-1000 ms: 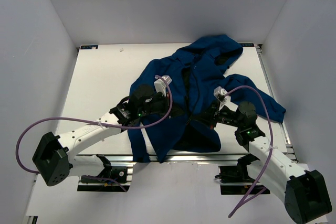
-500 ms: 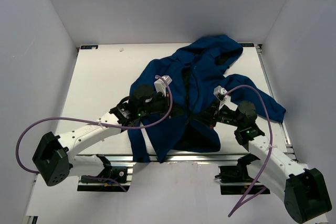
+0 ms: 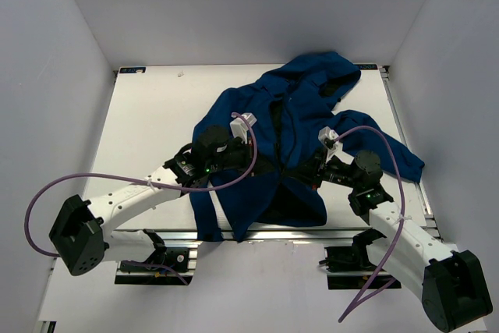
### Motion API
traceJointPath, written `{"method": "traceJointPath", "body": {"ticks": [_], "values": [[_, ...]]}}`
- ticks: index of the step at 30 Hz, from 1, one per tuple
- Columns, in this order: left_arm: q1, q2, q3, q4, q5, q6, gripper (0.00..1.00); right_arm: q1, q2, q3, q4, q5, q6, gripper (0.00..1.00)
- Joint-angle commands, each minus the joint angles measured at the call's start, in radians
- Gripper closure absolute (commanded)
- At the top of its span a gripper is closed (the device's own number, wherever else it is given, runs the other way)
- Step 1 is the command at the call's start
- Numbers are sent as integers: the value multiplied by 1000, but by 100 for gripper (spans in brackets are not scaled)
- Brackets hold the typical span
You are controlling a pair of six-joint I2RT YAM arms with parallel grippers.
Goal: Zip up the jacket
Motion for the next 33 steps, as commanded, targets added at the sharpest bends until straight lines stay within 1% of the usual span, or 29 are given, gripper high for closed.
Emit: {"method": "traceJointPath", "body": {"ticks": [1,6,9,11,19,21,22,24,26,28,30,33], "values": [[3,9,-1,19,35,3,100,-4,-17,46,79,-10,1,100],[5,22,2,21,48,6,100,-4,-14,51,84,-23,3,100],[5,33,7,-13,43,16,100,-4,-17,52,79,-20,6,100],[3,30,5,-7,66,26,100,-5,-17,57,72,-10,7,100],[3,4,-9,-14,86,62,100,-4,5,113,-57,63,14,100],[5,-1,-13,-10,100,63,100,-4,12,123,-69,60,18,100],[3,1,-12,-10,103,63,98,-5,13,123,-69,48,23,100],[5,4,-10,-8,108,54,79,-5,16,123,-75,39,30,100],[5,7,-9,-4,108,42,64,-4,16,121,-100,31,24,100],[3,12,-6,4,108,33,54,-2,13,118,-130,19,20,100],[5,16,-4,7,112,26,48,-4,13,112,-146,-1,9,100],[5,29,-7,39,127,19,46,-2,10,101,-155,-15,6,100]]}}
